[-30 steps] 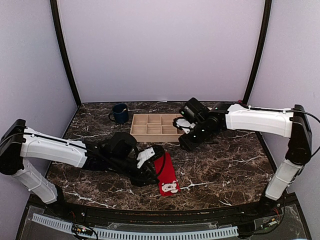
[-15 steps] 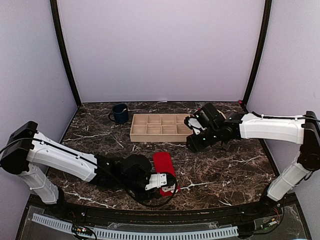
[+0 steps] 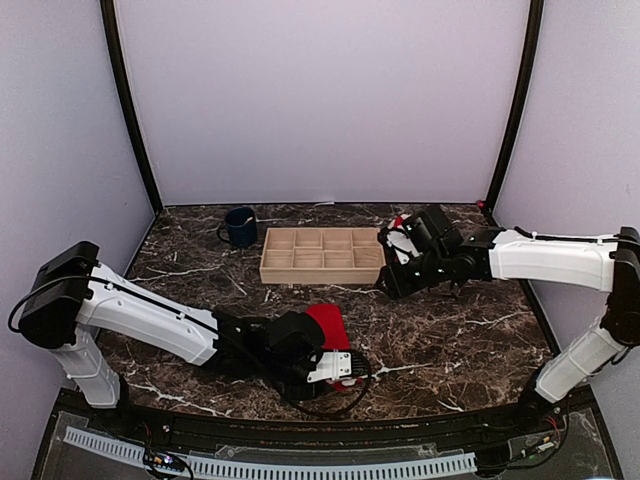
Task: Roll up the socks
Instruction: Roll the sock at the center of the board.
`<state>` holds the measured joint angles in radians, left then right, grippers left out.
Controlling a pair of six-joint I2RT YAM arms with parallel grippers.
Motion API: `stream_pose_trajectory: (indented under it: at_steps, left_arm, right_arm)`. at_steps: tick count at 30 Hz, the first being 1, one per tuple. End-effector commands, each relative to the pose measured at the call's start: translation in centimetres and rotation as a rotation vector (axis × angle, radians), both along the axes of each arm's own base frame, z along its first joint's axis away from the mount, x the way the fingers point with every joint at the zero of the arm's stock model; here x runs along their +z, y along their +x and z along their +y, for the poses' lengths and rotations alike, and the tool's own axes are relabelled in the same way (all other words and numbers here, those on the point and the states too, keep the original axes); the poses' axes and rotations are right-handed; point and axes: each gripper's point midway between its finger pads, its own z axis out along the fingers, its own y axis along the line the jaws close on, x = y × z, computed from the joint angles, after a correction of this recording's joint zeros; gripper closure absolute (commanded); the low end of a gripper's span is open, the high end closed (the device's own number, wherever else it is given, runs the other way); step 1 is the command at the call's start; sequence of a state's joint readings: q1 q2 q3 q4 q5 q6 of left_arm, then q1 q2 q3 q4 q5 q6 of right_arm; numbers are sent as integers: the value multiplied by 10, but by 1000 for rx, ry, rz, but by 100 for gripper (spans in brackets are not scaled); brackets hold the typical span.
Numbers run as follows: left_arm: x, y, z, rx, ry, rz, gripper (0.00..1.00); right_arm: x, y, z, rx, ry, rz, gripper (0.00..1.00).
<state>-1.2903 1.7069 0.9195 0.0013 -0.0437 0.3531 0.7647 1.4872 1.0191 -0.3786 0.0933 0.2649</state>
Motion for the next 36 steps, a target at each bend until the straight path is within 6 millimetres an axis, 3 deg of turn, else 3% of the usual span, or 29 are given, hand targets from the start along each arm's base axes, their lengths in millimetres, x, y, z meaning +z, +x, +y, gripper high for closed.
stream_pose_trajectory:
  at_steps: [1,10,22,25,31,36]
  left_arm:
    - [2,-5,-5,-39,18,0,60]
    - [-1,-14,-4,-59,45,46,61]
    - [-27,-10,2,-52,144,43,61]
    - [-31,-7,2,-41,159,34,67]
    - [-32,-6,2,-39,164,33,88]
    - [-30,-7,4,-25,165,47,92]
  right_arm:
    - [17,2,2,6,62,-42,45]
    - [15,0,1,7,62,-34,45]
    - [20,2,5,19,70,-34,45]
    - [21,2,5,19,72,-36,45]
    - [19,1,4,12,74,-32,45]
    - [19,-1,3,11,79,-28,45]
